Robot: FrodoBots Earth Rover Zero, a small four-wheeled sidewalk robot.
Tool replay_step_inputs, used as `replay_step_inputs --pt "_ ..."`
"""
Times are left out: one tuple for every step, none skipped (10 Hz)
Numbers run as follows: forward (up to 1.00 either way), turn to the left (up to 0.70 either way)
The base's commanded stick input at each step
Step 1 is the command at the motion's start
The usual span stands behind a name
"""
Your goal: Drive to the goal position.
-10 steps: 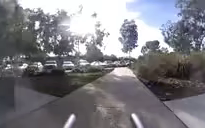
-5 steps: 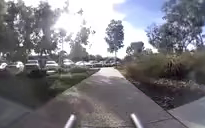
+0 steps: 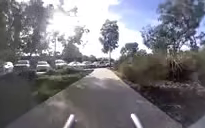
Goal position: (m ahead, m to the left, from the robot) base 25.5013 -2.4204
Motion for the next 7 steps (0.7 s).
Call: replay_step_inputs --pt "1.00 0.00" --pt "1.00 0.00" --pt "1.00 0.00" --pt "1.00 0.00" --pt "1.00 0.00" --pt "1.00 0.00" --pt "1.00 0.00"
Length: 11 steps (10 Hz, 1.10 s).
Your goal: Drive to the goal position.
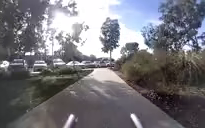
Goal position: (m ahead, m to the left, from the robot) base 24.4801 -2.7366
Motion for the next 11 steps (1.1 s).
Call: replay_step_inputs --pt "1.00 0.00" --pt "1.00 0.00" --pt "1.00 0.00" --pt "1.00 0.00" --pt "1.00 0.00" --pt "1.00 0.00" --pt "1.00 0.00" --pt "1.00 0.00" --pt "1.00 0.00" --pt "1.00 0.00" --pt "1.00 0.00"
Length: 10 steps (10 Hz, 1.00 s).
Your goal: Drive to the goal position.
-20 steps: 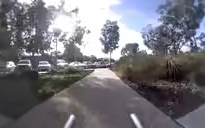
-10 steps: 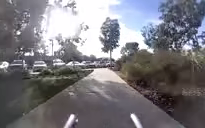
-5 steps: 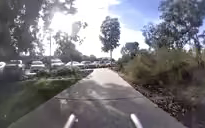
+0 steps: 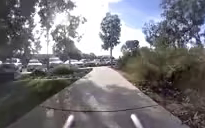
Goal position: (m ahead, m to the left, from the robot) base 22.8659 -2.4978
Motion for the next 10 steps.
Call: replay_step_inputs --pt "1.00 0.00" --pt "1.00 0.00" --pt "1.00 0.00" --pt "1.00 -0.40" --pt "1.00 -0.40" --pt "1.00 0.00" --pt "1.00 0.00" --pt "1.00 0.00" --pt "1.00 0.00" --pt "1.00 0.00"
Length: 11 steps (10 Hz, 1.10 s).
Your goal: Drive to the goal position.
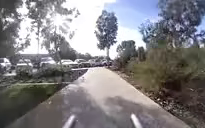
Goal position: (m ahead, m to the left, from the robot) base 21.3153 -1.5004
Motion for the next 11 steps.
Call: replay_step_inputs --pt "1.00 0.00" --pt "1.00 0.00" --pt "1.00 0.00" --pt "1.00 0.00" --pt "1.00 0.00" --pt "1.00 0.00" --pt "1.00 0.00" --pt "1.00 0.00" --pt "1.00 0.00" --pt "1.00 0.00" --pt "1.00 0.00"
